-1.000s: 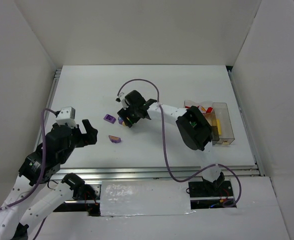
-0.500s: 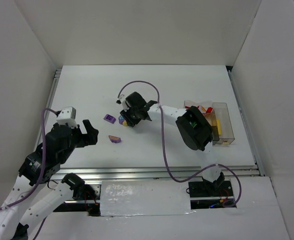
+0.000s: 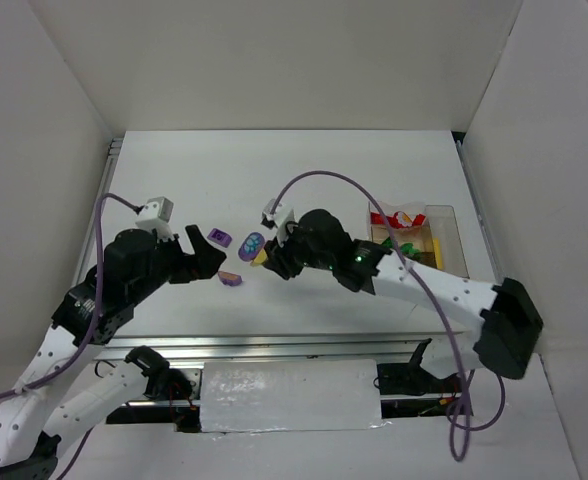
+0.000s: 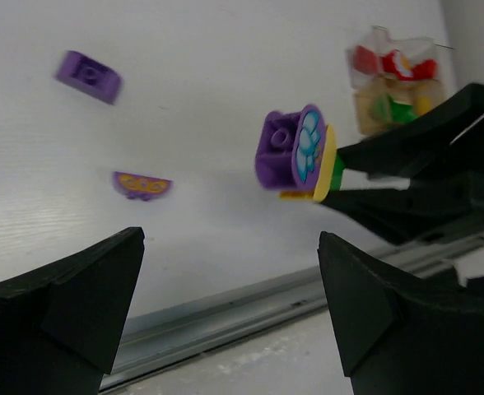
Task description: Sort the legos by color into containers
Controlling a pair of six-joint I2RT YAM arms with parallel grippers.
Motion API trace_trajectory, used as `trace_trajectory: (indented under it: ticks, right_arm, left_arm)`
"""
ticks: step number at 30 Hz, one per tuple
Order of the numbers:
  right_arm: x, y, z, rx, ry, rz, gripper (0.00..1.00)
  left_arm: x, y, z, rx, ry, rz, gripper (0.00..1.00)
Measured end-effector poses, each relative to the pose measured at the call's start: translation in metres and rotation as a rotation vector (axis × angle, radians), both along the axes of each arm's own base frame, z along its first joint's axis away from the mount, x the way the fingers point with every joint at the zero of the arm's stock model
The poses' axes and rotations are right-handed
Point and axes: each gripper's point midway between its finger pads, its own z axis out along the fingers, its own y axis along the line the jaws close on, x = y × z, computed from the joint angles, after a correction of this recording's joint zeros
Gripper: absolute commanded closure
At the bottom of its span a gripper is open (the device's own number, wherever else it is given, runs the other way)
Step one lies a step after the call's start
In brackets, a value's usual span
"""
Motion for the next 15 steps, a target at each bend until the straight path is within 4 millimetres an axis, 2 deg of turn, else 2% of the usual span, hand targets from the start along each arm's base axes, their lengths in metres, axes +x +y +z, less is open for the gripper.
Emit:
trace_trajectory:
  ticks: [2, 4, 6, 10, 13, 15]
  right_arm:
    - [-0.031, 0.003, 0.030, 0.078, -0.062, 0.063, 1.00]
    - [-0.058, 0.004, 0.047, 0.127, -0.094, 0.118, 1.00]
    - [-0.075, 0.002, 0.057, 0.154, -0.115, 0.149, 1.00]
    - [-0.093, 0.000, 0.069, 0.171, -0.157, 0.155, 1.00]
    - [-0.100, 0.002, 0.072, 0.167, -0.184, 0.148, 1.00]
    - [-0.100, 0.002, 0.071, 0.151, -0.202, 0.135, 1.00]
  left_arm:
    - [-0.002, -0.023, 0.006, -0.089, 0.015, -0.078, 0.01]
    - [-0.003, -0.047, 0.012, -0.163, 0.035, -0.174, 0.01]
    - [-0.005, -0.071, 0.017, -0.231, 0.058, -0.277, 0.00]
    - [-0.006, -0.105, 0.010, -0.319, 0.141, -0.419, 0.03]
    - [-0.016, -0.119, -0.001, -0.373, 0.200, -0.496, 0.07]
    - [-0.023, -0.123, -0.004, -0.399, 0.227, -0.528, 0.17]
